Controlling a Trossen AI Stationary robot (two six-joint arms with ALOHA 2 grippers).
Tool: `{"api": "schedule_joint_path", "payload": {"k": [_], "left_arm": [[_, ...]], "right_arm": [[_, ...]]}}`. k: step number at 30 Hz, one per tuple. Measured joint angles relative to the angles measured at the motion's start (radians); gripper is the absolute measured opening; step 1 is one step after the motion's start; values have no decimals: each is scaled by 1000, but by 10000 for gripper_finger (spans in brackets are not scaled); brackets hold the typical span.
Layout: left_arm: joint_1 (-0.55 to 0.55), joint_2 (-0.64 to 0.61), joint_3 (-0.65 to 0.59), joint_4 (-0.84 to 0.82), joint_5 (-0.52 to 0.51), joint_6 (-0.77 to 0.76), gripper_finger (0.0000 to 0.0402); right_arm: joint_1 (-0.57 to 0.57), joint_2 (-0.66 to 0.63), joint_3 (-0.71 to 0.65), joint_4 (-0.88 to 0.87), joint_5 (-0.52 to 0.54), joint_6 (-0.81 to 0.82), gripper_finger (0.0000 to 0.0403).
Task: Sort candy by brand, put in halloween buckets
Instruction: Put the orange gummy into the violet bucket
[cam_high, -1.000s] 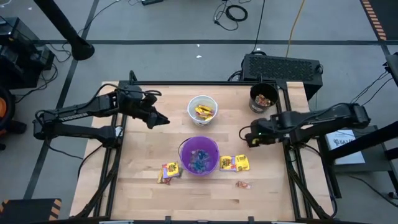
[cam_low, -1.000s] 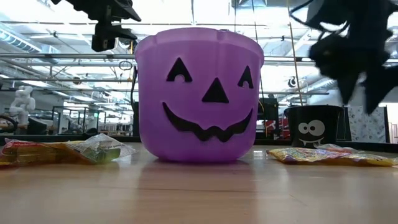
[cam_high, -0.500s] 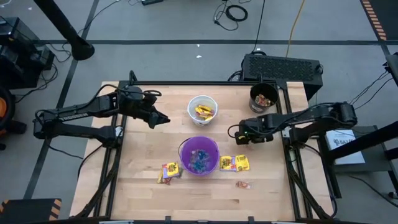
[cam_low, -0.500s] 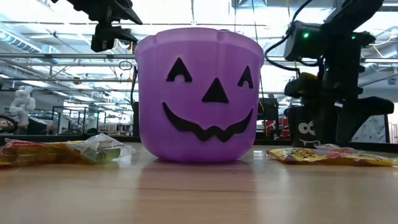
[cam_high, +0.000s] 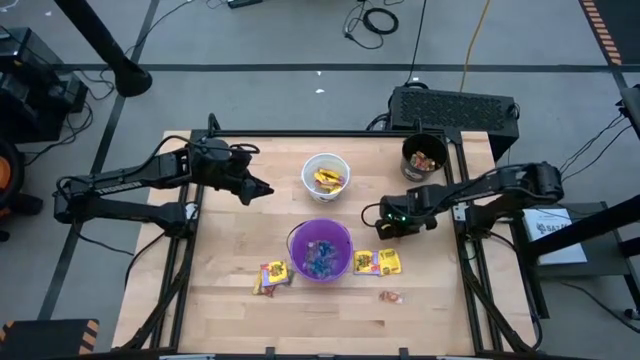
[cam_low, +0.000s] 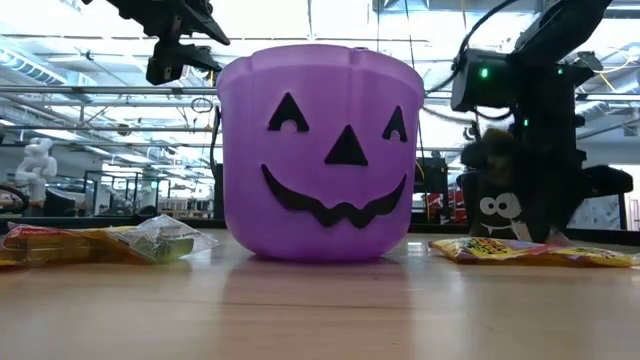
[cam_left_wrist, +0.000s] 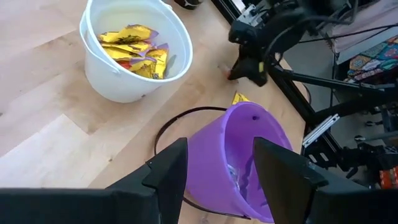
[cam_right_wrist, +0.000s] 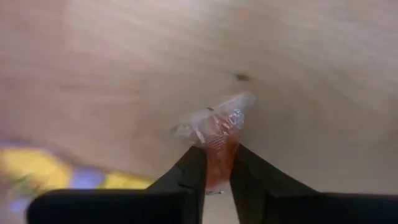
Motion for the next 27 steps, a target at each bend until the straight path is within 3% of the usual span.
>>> {"api": "schedule_joint_path", "payload": {"k": [5,10,14,18,23,27], "left_arm": [[11,0,0,0,-24,0,189],[33,1,0,14,-66,0,189],[59,4,0,42,-98,-3,189],[87,11,0,66,-149,-1,189],[123,33,-1,119,-170,-3,189],[141,63,-1,171,-171,-8,189]], "right_arm": [[-14,-149,20,11,-87,-62,18],[-30,-321,86,122,-124,-168,13],[-77,-400,179,108,-97,-140,13],[-159,-423,322,116,-7,-119,13],[-283,-410,548,167,15,-344,13],[-346,-397,690,161,14,-682,13]]}}
